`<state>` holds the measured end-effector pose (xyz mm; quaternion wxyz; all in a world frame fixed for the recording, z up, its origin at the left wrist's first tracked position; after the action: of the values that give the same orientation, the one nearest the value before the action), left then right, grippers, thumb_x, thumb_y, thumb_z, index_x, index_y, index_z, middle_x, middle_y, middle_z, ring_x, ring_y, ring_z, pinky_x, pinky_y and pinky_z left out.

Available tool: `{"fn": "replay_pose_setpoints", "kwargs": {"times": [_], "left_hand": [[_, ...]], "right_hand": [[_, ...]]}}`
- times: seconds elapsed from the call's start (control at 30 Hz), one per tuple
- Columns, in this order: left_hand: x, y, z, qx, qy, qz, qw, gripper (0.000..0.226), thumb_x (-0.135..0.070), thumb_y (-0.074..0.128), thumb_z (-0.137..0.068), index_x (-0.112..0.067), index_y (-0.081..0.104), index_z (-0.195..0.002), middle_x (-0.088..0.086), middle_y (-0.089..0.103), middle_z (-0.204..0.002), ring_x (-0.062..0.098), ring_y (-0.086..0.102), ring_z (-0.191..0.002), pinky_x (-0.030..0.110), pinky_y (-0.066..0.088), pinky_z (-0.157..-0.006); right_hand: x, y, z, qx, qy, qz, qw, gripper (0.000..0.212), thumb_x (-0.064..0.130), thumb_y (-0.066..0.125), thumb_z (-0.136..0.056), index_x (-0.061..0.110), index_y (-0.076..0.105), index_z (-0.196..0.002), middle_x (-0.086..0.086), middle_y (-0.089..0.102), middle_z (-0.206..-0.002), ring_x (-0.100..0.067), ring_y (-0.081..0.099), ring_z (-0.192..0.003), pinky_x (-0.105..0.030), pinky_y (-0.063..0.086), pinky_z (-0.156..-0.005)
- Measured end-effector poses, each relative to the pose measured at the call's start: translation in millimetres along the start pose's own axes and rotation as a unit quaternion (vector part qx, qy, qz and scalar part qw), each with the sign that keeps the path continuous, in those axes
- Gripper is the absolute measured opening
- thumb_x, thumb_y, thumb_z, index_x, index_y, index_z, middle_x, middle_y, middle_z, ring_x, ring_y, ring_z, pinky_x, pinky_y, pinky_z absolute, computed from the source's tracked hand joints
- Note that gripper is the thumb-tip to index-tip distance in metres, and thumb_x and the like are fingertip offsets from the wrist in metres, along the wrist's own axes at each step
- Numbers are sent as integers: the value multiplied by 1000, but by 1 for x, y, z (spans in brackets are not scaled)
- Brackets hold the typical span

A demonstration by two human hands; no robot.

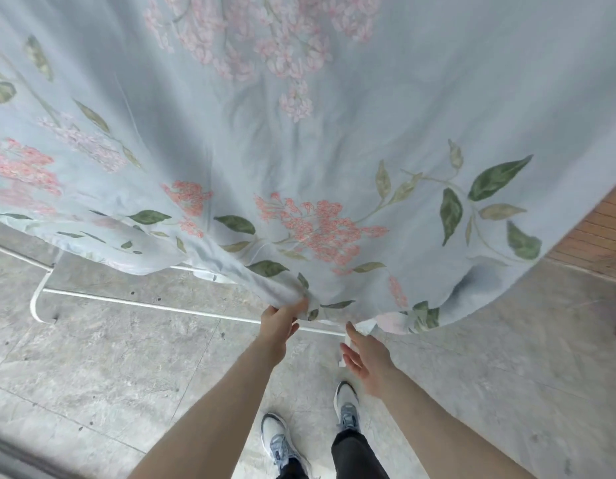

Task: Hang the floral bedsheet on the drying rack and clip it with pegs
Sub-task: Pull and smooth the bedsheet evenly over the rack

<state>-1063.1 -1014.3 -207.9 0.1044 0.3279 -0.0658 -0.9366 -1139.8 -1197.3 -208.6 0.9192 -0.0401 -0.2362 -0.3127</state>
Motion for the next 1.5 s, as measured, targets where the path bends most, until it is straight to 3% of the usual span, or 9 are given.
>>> {"fn": "replay_pose_setpoints", "kwargs": {"times": [0.13, 0.37, 0.57, 0.7, 0.83, 1.0, 1.13, 1.37, 1.5], "left_hand": [[27, 24, 14, -4, -5, -49, 999, 31, -24, 89, -77, -15, 72, -101, 5, 74, -106, 21, 67, -102, 41, 53, -98], [45, 46, 30, -41, 2, -52, 998, 30, -32, 71, -97, -4, 66, -106, 15, 73, -107, 23, 71, -94, 37, 60, -83], [46, 32, 43, -78, -2, -21, 997, 42, -49, 70, -94, -7, 68, -100, 7, 68, -89, 19, 63, -77, 39, 63, -84], [51, 15, 46, -108, -7, -56, 993, 49, -58, 67, -92, -9, 67, -91, 5, 67, -83, 18, 64, -75, 37, 63, -79], [53, 14, 44, -143, 28, -90, 985, 46, -50, 68, -95, -5, 70, -90, 10, 74, -86, 21, 72, -77, 34, 62, -68], [55, 22, 24, -183, 43, -109, 976, 45, -49, 66, -96, -6, 76, -86, 9, 77, -80, 28, 76, -83, 40, 65, -69], [64, 35, -4, -194, 42, -160, 967, 65, -62, 65, -89, 2, 71, -84, 19, 73, -81, 28, 71, -71, 56, 62, -71], [68, 45, -42, -227, 10, -217, 949, 49, -46, 65, -95, -3, 70, -73, 22, 73, -80, 26, 63, -59, 49, 60, -66], [57, 46, -47, -202, -11, -222, 954, 45, -48, 64, -95, -7, 75, -79, 17, 76, -83, 31, 75, -82, 47, 64, -71]], "right_hand": [[21, -53, 18, -57, -91, -19, 994, 85, 26, 76, -94, 22, 23, -161, -6, 57, -143, -19, 71, -100, -35, 56, -87], [44, -66, 18, -60, -174, 72, 980, 59, 28, 68, -98, 28, 44, -152, -2, 63, -137, -17, 76, -88, -26, 59, -70], [43, -37, 5, -45, -61, 96, 993, 66, 46, 69, -96, 20, 43, -151, 1, 65, -124, -13, 73, -83, -25, 59, -61], [33, -24, -12, -19, -59, 139, 988, 39, 43, 66, -98, 11, 71, -120, 4, 77, -106, -9, 66, -72, -22, 53, -62], [31, -24, -23, -61, -111, 166, 978, 24, 32, 68, -98, 8, 75, -95, 0, 77, -87, -11, 64, -62, -23, 50, -56], [27, -38, -48, -137, -128, 268, 945, 33, 34, 63, -95, 18, 74, -69, 3, 74, -64, -22, 73, -69, -42, 62, -79], [38, -49, -70, -158, -144, 324, 922, 36, 37, 62, -95, 18, 74, -67, -2, 75, -72, -28, 72, -79, -39, 58, -80], [39, -71, -119, -145, -81, 428, 888, 42, 42, 56, -96, 19, 78, -69, -2, 78, -81, -28, 73, -81, -41, 60, -86], [46, -67, -118, -122, -32, 333, 934, 41, 28, 62, -99, 5, 72, -66, -7, 71, -60, -23, 62, -53, -33, 56, -60]]}}
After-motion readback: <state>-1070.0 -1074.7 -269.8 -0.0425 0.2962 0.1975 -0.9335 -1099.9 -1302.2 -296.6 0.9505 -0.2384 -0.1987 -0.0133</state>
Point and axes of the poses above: each hand's wrist, its own z-axis away from the middle knuckle, its own y-axis out of the palm, x = y × z, the point moved 1 cm from there along -z, towards the middle knuckle
